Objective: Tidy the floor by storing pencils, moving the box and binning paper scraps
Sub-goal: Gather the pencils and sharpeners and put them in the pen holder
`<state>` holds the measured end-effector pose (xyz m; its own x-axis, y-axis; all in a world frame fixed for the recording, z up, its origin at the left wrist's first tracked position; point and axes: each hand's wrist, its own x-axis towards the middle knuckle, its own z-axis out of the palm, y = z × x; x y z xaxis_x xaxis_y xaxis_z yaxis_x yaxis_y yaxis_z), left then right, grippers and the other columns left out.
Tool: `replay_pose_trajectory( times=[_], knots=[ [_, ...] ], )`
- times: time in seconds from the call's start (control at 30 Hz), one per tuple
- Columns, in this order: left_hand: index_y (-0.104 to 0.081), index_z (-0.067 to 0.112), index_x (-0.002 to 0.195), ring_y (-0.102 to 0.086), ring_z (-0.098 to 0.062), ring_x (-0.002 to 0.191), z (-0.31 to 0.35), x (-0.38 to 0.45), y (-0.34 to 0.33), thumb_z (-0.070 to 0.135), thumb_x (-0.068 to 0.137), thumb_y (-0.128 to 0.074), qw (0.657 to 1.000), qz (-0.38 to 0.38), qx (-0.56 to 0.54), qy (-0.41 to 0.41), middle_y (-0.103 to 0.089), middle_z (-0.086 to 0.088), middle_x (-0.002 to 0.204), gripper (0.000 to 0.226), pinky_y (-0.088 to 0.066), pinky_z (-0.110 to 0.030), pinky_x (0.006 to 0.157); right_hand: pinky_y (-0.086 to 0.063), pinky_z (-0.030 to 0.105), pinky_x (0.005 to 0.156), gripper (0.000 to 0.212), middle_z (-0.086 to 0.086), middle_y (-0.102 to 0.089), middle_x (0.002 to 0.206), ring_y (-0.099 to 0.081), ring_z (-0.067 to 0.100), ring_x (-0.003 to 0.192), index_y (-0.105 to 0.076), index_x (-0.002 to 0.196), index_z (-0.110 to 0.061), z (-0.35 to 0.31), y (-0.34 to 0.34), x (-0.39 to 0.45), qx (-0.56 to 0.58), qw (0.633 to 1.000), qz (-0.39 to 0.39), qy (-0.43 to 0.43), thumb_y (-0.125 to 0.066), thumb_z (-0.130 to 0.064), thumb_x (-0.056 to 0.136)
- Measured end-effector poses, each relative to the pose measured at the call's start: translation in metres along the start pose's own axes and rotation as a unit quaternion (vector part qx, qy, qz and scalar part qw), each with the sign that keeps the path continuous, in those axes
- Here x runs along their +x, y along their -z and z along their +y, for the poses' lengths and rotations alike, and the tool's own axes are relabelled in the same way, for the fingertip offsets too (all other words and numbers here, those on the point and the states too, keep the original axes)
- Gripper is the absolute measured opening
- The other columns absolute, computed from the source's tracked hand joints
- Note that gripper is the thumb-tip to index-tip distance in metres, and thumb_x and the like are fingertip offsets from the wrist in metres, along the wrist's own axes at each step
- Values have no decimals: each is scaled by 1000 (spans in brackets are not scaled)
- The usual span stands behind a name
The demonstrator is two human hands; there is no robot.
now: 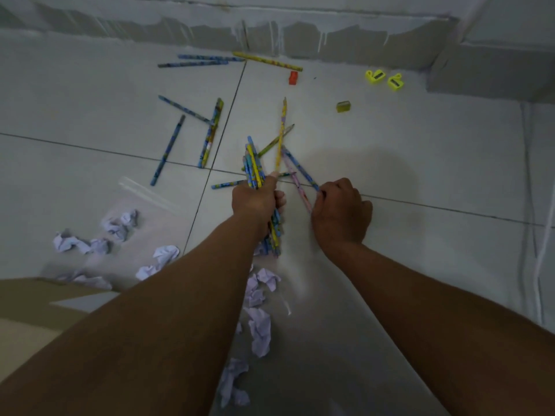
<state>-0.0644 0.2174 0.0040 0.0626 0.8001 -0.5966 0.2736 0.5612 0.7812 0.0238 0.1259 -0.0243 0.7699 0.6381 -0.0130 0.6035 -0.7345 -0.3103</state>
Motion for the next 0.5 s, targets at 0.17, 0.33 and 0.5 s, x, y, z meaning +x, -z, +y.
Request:
replay_pose_trajectory(
  times=[0.17,0.33,0.5],
  knots=[
    [-59,5,72,-44,-16,39,-3,-3,-12,25,91,-69,1000,3,-1,-1,-51,-6,50,29,-40,-21,39,-39,40,84,17,4,-59,107,-58,30,99,-65,100,-21,7,4,0,64,995,-7,-77,-50,-22,91],
    [-57,13,69,-55,-26,61,5,-4,-22,60,63,-83,999,27,38,11,-60,-13,73,54,-53,-38,63,-49,38,76,8,2,-62,97,-62,25,87,-67,93,-19,4,8,-11,265,964,4,-7,-60,-18,88],
    [-57,19,55,-49,-22,51,12,-7,-22,60,60,-84,999,43,19,-6,-54,-2,53,49,-49,-37,63,-51,40,73,6,3,-63,92,-62,19,80,-67,92,-15,-9,10,-19,337,941,-18,43,-63,-16,87]
  ],
)
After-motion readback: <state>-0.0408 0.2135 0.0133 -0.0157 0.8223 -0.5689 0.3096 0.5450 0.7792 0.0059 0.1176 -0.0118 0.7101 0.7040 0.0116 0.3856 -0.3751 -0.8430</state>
